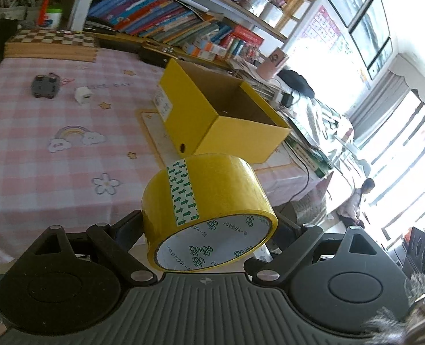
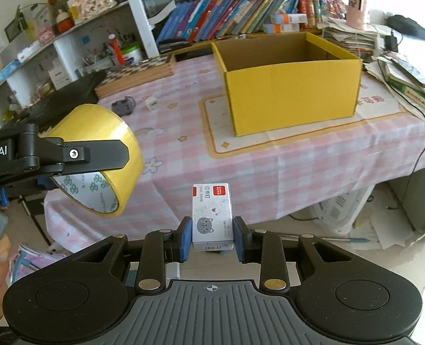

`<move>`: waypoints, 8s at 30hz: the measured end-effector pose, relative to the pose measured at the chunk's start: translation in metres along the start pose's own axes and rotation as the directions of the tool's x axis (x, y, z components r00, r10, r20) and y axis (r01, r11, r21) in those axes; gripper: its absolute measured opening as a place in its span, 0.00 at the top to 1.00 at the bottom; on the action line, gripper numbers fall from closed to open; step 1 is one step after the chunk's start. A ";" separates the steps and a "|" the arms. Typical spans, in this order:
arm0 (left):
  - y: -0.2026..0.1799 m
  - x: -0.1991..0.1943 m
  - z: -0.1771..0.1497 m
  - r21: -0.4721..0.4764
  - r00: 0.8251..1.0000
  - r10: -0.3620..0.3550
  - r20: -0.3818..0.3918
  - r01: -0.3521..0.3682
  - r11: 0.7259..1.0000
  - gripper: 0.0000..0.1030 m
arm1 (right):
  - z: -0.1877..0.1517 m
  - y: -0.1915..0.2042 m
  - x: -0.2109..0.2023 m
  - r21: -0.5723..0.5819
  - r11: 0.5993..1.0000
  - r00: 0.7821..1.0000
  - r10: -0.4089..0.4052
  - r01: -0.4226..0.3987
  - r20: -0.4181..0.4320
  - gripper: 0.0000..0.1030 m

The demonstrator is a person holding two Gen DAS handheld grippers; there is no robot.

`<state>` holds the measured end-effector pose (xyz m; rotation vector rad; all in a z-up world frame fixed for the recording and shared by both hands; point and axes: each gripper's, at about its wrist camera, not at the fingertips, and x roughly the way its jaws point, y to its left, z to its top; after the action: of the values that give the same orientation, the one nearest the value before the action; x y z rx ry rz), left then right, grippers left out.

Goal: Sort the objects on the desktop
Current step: 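Carry the tape roll with the left tool while the right tool carries the white box toward the yellow box, then open the left gripper to drop the tape roll while the right gripper releases the white box, then lift both tools out of the yellow box and move back over the table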

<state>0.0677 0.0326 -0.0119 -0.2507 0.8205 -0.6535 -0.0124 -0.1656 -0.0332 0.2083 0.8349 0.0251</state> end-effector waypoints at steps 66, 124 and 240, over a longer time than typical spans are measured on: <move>-0.128 0.139 0.127 0.130 0.979 0.080 0.188 -0.105 0.986 0.12 | 0.169 -0.163 0.046 -0.109 0.987 0.978 0.134 -0.117 0.163 0.71; -0.105 0.244 0.202 0.220 0.952 0.282 0.118 -0.302 0.928 0.00 | 0.227 -0.157 0.138 -0.303 0.941 0.985 0.169 -0.150 0.038 0.55; 0.085 -0.041 0.000 -0.093 0.809 0.557 0.190 -0.549 0.830 0.00 | 0.042 0.103 0.075 -0.428 0.893 0.982 0.183 -0.141 0.057 0.12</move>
<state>0.0848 0.1243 -0.0252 -0.0956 0.6546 -0.0555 0.0754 -0.0644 -0.0409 -0.1319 0.6948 0.3493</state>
